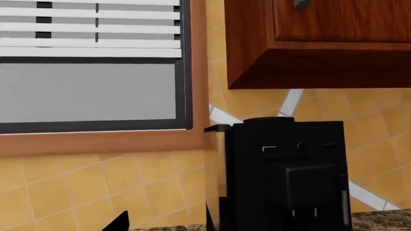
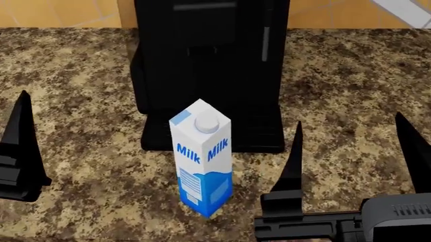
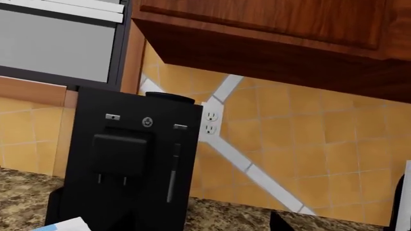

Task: Place the eggs and milk next to the bowl.

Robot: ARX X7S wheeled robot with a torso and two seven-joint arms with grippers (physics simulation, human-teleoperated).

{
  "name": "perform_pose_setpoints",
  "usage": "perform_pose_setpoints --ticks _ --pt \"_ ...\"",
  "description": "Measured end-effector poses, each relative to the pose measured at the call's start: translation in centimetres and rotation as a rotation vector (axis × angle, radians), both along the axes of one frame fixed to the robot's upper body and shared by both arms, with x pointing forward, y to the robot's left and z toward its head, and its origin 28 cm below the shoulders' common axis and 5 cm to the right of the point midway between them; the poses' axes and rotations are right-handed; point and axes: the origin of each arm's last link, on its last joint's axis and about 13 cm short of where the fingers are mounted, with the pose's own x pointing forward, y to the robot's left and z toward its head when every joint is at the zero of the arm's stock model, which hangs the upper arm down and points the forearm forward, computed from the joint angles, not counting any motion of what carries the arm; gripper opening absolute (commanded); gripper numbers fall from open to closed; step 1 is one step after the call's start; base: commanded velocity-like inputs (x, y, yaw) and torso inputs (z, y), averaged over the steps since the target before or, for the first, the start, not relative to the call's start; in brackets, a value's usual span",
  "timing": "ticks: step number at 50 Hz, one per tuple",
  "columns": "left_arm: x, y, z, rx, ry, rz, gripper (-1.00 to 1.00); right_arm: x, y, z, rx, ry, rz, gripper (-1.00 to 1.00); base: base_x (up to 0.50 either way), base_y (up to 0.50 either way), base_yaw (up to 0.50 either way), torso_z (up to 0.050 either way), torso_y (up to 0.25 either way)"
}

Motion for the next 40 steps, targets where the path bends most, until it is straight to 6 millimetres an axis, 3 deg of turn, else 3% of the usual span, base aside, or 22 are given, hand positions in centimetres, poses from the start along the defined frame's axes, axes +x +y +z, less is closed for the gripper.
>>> perform_pose_setpoints --ticks 15,40 --pt "-0.11 0.05 0.12 -0.003 -0.005 0.001 1.0 -0.07 0.08 0.21 -0.004 -0.005 0.001 1.0 0.38 -0.02 0.0 0.0 0.001" --pt "0.0 0.04 0.02 -0.006 -0.003 0.003 1.0 0.26 0.01 0.34 -0.018 0.005 0.017 1.0 0.0 0.0 0.0 0.0 0.001"
